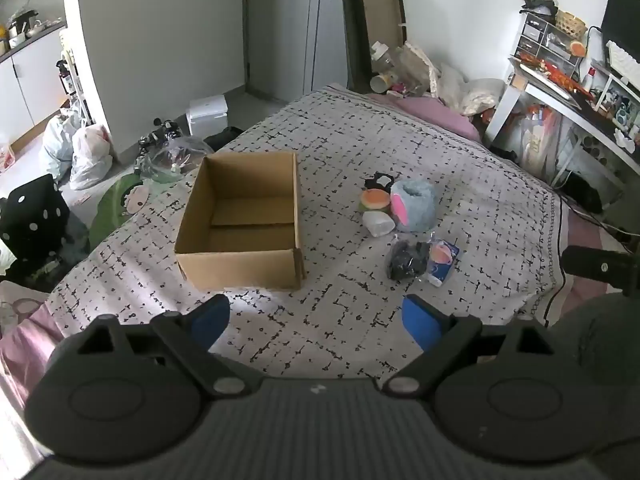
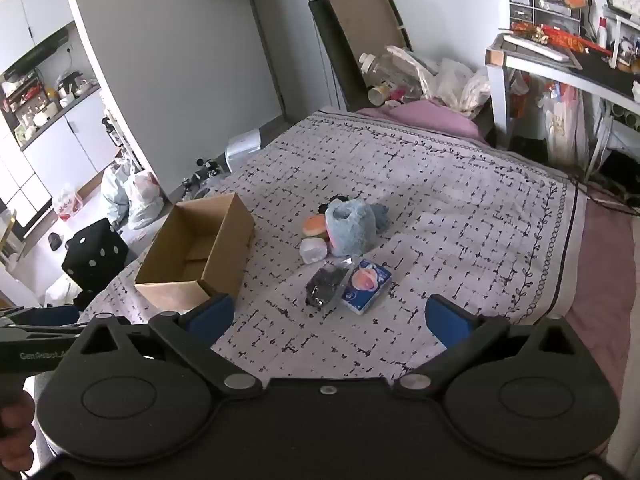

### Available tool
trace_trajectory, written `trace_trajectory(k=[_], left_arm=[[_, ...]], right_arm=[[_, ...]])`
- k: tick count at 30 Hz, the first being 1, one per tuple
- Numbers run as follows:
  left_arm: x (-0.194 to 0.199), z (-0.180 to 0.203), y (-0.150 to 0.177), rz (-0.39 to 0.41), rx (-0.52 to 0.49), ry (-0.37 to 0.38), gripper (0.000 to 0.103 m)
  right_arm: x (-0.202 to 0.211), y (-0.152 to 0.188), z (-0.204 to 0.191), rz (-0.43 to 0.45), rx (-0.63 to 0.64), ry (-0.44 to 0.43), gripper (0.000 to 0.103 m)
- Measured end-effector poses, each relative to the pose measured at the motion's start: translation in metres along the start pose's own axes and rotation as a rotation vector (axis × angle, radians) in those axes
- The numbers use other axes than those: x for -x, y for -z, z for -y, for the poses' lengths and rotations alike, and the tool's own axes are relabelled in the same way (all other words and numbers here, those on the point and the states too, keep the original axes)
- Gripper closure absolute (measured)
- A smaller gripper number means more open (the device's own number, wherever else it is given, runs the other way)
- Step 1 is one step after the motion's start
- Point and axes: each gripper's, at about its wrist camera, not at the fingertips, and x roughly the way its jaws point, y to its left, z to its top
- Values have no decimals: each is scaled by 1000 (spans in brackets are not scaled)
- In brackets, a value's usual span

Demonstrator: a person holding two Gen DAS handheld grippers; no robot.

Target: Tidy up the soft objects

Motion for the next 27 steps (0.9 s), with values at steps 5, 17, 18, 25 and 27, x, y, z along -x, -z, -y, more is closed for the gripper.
trace_trajectory(k=[5,17,18,25,27], left_arm=[[0,-2,2,-7,-8,23,11],[4,2,-2,-5,-6,-3,11],[4,2,-3,-6,-5,-3,11],[3,2,-3,-6,-5,-8,11],[3,2,-2,-2,-10,-17,11]], right_arm=[[4,3,-3,19,13,4,0],[-1,3,-8,6,57,39,0],[-1,4,-8,5,58,39,0],[0,5,-7,4,63,39,0],[0,5,-7,3,59,40,0]])
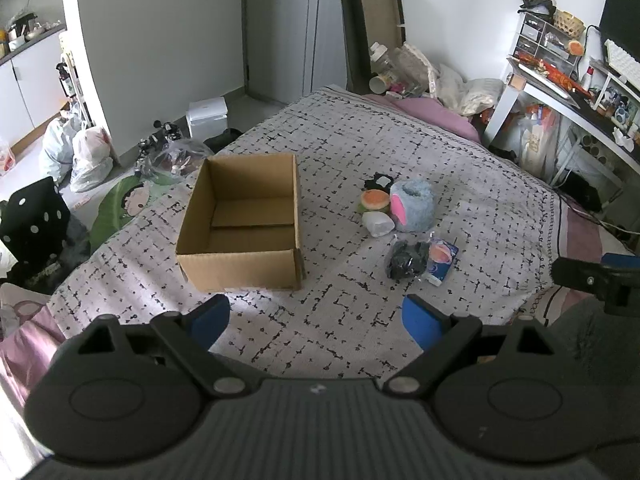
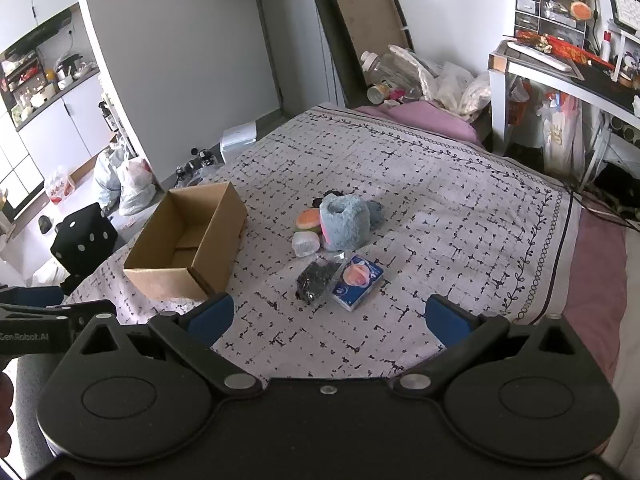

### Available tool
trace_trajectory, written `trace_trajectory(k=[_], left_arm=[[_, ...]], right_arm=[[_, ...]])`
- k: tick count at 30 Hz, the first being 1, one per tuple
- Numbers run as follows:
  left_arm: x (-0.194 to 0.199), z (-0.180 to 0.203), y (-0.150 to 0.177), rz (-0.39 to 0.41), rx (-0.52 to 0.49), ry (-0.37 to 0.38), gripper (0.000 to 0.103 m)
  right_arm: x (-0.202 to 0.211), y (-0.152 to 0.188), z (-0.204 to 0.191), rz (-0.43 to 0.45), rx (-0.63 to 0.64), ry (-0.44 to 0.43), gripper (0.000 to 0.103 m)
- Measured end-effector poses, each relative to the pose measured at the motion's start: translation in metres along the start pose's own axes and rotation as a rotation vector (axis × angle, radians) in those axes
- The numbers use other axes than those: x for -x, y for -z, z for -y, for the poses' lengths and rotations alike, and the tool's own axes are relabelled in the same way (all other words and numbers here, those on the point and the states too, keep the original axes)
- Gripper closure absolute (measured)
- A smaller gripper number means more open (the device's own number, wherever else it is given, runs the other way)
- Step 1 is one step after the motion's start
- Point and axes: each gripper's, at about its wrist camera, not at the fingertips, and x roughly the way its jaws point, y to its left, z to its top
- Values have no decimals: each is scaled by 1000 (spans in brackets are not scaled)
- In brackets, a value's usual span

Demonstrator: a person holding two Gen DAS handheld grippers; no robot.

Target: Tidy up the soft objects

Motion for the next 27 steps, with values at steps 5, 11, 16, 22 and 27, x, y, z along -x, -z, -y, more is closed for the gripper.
trace_trajectory(k=[5,11,16,22,27], left_arm=[[0,0,2,-6,1,0,11],[0,1,3,-6,0,-2,11],[0,1,3,-7,0,-2,11],[0,1,3,-7,1,-1,11],[0,1,2,-8,-1,-3,11]], right_arm=[[0,0,3,-3,-12,-8,0],[0,1,4,-4,-19,-19,0],[1,1,3,-3,-17,-18,0],[1,1,4,-5,-19,-16,0],[1,1,5,-2,-18,-17,0]])
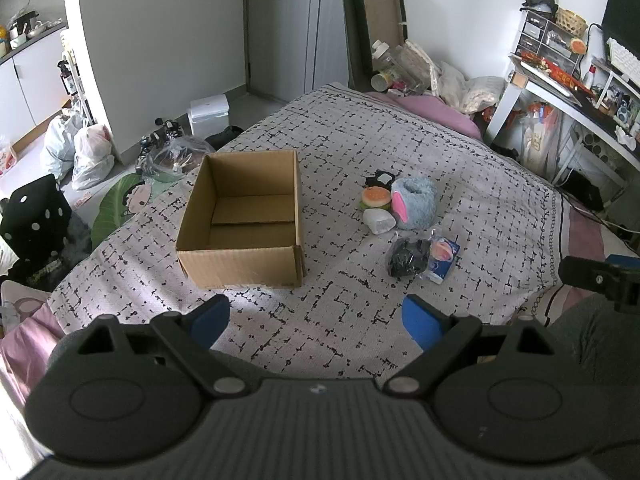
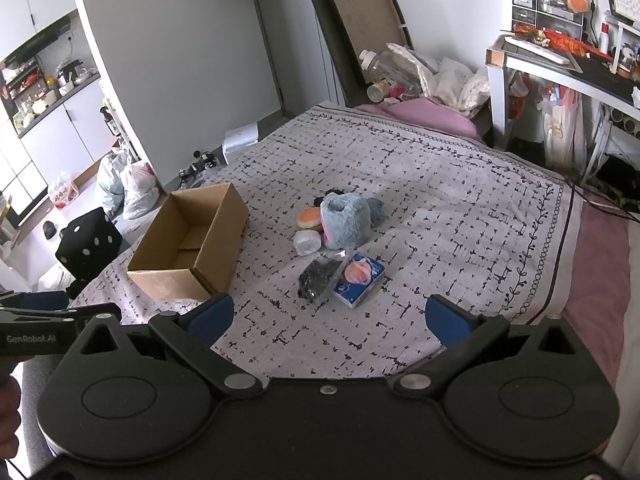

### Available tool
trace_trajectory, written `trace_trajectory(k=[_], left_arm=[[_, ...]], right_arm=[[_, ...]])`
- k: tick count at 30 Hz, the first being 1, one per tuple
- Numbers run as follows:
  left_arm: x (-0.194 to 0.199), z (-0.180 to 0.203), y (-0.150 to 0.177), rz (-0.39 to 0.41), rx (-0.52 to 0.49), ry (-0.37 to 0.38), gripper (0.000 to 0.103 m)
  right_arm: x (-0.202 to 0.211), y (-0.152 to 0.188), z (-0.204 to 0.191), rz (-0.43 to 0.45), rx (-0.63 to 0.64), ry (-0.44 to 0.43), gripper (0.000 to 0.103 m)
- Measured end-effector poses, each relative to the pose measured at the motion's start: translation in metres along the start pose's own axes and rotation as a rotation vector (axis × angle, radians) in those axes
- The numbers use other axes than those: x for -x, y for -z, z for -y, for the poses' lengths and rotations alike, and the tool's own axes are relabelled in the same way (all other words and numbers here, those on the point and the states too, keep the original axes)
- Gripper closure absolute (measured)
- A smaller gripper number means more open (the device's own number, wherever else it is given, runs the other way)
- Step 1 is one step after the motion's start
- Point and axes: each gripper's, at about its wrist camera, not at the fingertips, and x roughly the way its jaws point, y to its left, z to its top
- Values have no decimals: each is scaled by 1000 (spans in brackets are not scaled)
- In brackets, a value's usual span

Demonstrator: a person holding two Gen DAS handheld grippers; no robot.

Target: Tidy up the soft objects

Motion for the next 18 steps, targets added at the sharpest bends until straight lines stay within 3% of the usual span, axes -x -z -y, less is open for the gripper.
trace_trajectory(k=[18], left_arm=[[2,1,-3,2,5,1,11]], right_arm=[[2,0,1,6,-8,-14,0]])
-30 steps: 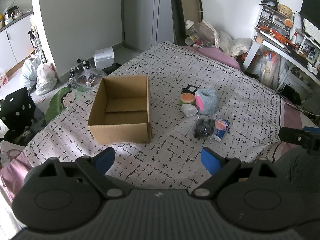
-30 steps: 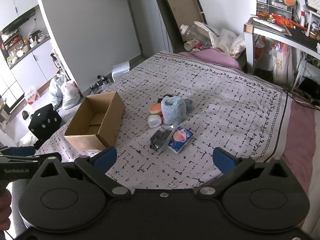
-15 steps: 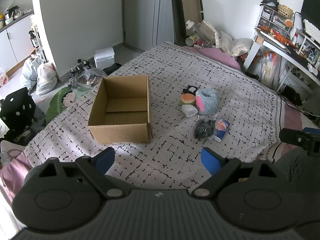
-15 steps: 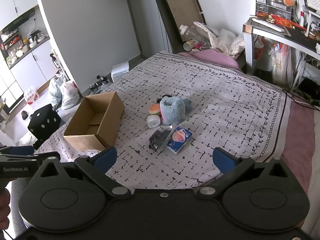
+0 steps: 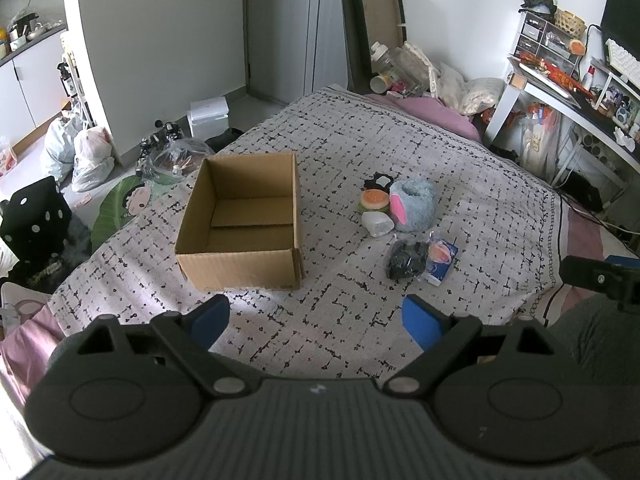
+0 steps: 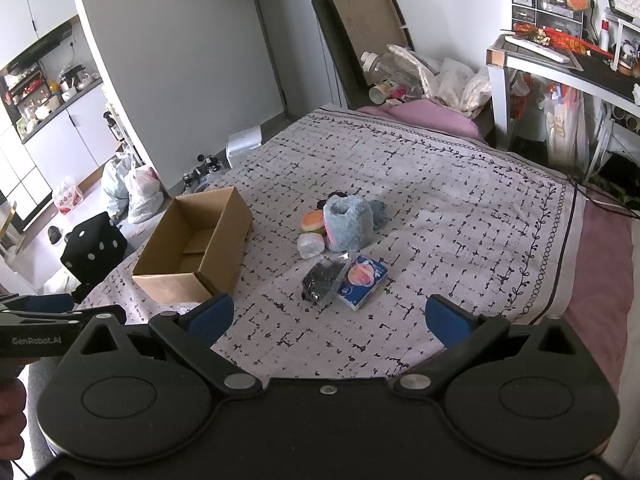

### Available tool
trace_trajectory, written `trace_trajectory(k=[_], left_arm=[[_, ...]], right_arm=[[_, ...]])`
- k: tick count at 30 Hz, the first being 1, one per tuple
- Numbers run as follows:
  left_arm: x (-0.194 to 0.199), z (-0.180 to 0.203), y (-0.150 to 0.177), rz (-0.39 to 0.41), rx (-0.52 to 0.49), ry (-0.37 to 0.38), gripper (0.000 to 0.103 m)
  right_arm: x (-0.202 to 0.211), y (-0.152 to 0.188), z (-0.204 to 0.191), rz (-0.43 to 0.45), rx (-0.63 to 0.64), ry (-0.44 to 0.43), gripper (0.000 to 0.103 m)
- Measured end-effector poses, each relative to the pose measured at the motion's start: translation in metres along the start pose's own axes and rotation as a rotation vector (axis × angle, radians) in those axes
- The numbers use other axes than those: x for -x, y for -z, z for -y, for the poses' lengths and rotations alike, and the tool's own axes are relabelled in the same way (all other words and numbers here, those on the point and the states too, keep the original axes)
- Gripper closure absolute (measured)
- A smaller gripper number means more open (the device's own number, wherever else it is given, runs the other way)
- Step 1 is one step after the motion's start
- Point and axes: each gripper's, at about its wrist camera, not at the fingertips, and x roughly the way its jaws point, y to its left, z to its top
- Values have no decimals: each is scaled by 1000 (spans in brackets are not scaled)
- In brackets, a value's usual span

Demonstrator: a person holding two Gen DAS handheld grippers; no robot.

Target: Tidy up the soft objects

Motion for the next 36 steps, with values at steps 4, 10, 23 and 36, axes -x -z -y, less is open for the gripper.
trace_trajectory(k=[4,10,23,36], left_arm=[[-1,2,-3,-1,-1,1,11],[-3,4,-6,-2,-5,4,11],[-33,10,-13,-27,12,10,11],[-81,25,-28,-49,27,43,13]], right_arm=[[-2,-1,1,-1,-1,1,0],[-7,-4,6,-12,-14,-14,0],[-36,-11,21,-58,-70,-26,0],[-87,-22,40,-121,-208,-18,7]])
